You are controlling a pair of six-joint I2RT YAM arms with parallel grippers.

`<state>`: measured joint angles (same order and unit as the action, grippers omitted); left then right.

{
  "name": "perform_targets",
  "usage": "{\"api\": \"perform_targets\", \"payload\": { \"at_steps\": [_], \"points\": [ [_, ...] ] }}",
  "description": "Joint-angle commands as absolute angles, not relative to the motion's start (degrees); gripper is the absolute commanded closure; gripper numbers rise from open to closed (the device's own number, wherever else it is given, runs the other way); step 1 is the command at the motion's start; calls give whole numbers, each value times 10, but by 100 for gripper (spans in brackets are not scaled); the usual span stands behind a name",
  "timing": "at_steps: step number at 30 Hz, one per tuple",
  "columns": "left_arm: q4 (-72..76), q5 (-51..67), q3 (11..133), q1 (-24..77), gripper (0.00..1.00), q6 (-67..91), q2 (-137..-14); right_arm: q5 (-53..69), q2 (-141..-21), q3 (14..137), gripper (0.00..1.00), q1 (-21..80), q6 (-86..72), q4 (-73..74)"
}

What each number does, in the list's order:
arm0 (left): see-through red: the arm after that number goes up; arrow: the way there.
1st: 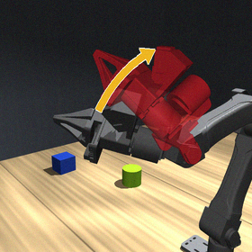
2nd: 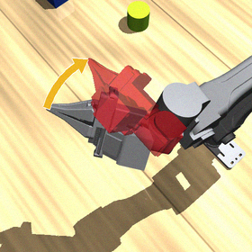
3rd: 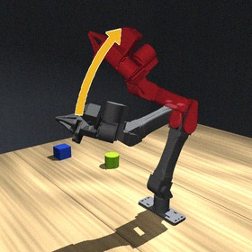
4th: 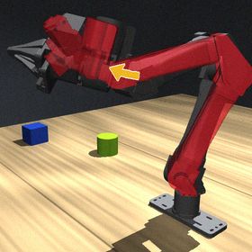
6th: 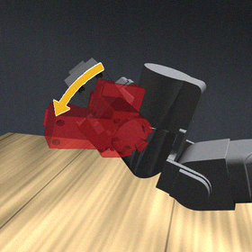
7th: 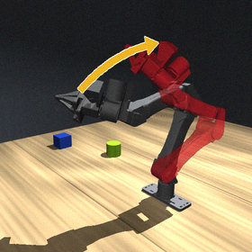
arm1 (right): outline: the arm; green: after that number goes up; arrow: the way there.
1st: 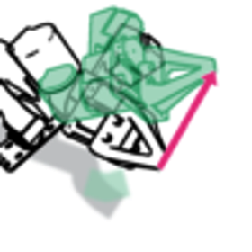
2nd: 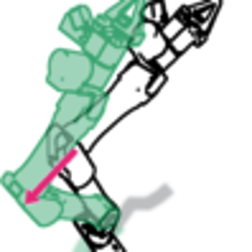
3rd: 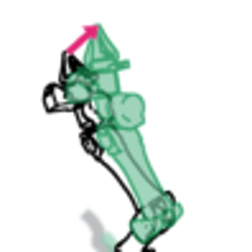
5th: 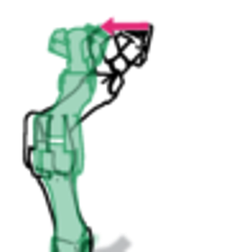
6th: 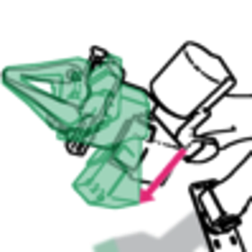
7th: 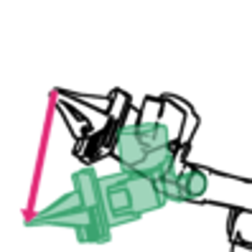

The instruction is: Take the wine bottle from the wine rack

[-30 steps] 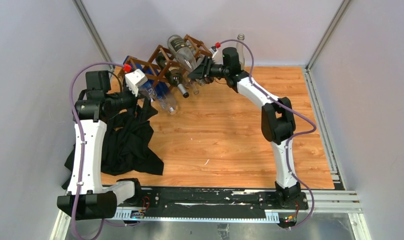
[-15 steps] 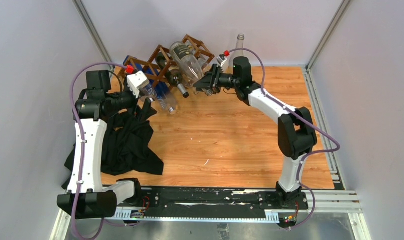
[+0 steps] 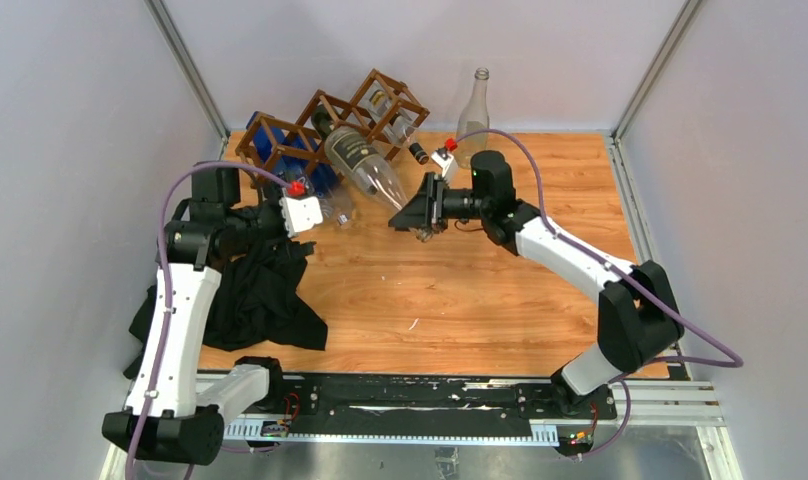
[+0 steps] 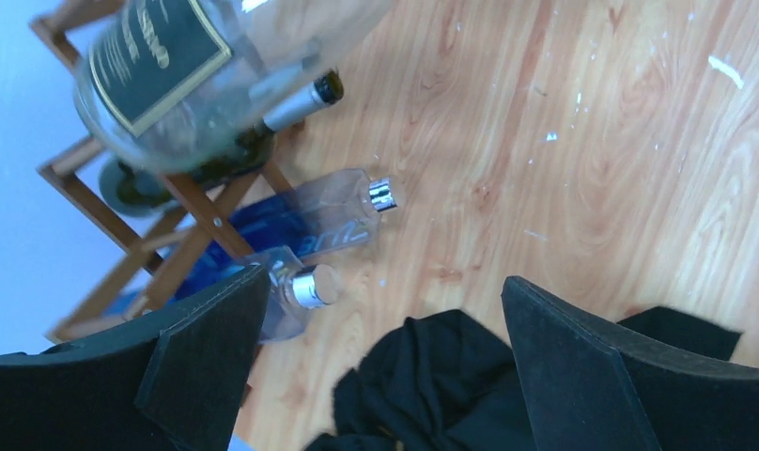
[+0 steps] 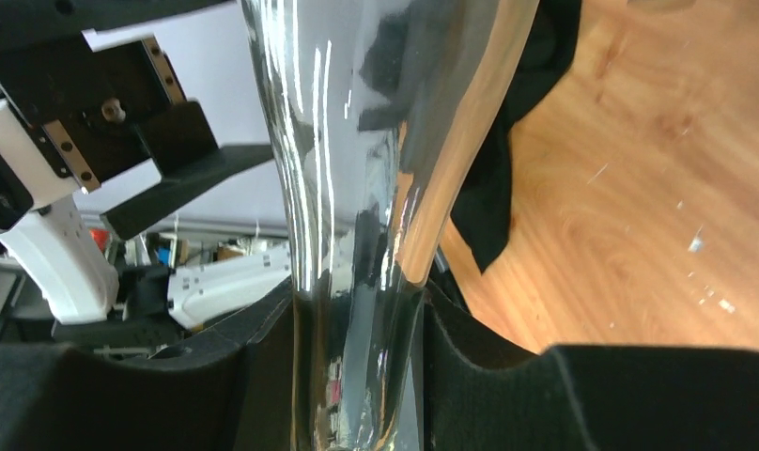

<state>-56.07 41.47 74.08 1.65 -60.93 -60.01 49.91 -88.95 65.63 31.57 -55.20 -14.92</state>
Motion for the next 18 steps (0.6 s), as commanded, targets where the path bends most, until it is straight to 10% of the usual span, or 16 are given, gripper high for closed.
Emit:
{"api": "perform_targets", "payload": {
  "at_steps": [1,18],
  "points": [
    [-563,359,710,60,0,-770,-561,504,-811,632,100,346,-484,-226],
    [-478,292,543,180,0,-968,-465,469,-803,616,100,492,-429,-143]
  ]
}}
